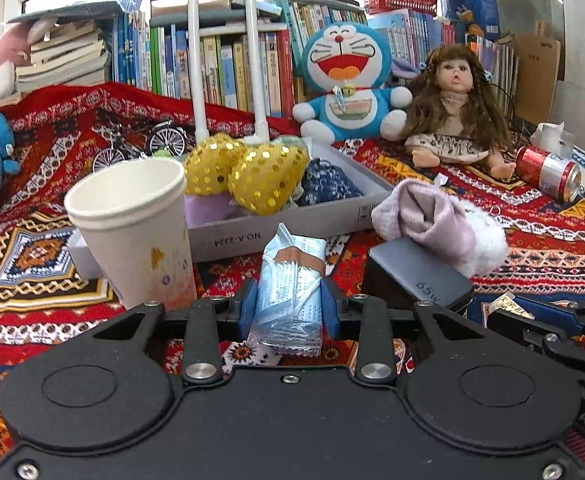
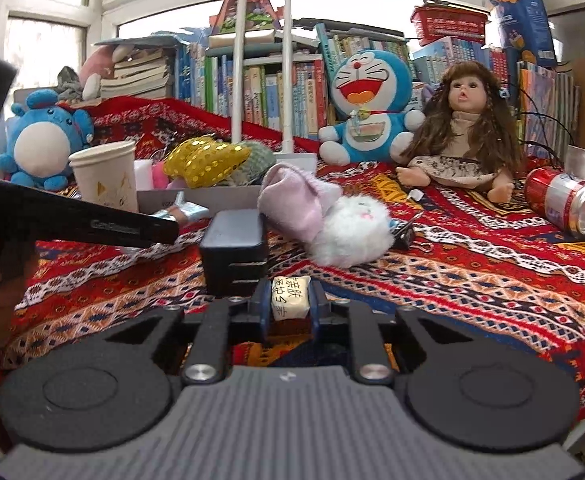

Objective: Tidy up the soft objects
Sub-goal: 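Grasp the blue wrapped packet with the left tool while the right tool grasps the small labelled tube, then carry the packet with the left tool while the right tool carries the tube to the tray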

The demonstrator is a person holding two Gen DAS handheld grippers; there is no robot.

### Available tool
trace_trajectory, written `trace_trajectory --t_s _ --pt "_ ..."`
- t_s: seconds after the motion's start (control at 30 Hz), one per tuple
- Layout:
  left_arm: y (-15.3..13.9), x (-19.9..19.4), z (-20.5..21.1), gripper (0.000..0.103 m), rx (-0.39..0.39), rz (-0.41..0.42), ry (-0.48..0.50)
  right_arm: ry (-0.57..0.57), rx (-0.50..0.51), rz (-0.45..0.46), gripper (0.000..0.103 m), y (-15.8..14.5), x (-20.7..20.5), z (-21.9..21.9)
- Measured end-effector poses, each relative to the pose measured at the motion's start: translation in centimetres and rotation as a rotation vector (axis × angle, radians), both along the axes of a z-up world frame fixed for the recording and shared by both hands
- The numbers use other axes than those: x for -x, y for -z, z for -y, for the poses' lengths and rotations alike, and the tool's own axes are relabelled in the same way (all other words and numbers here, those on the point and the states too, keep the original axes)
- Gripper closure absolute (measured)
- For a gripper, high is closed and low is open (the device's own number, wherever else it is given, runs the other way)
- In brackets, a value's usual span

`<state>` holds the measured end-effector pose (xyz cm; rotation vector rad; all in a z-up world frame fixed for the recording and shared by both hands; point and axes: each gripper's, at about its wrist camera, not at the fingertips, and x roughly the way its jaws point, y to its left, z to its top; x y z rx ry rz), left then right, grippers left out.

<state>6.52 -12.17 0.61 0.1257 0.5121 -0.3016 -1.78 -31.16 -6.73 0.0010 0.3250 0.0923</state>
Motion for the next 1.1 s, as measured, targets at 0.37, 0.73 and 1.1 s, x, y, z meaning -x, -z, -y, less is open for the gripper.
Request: trace_trajectory --t_s 0.37,0.73,1.1 --pt "-3.8 0.7 -1.4 0.071 0.045 0.053 0.025 0.044 -0.008 0.054 0.079 -2.6 -0.8 1.1" --pt "-8.7 -0.9 -4.5 0.071 0.056 0.097 0.033 0.024 -0.038 0.072 0.079 -6.2 -3.9 0.9" --pt "-13.5 -7.4 -8.7 0.071 0.107 0.005 0.044 -0.044 -0.09 0.043 0.079 -11.0 -9.4 0.3"
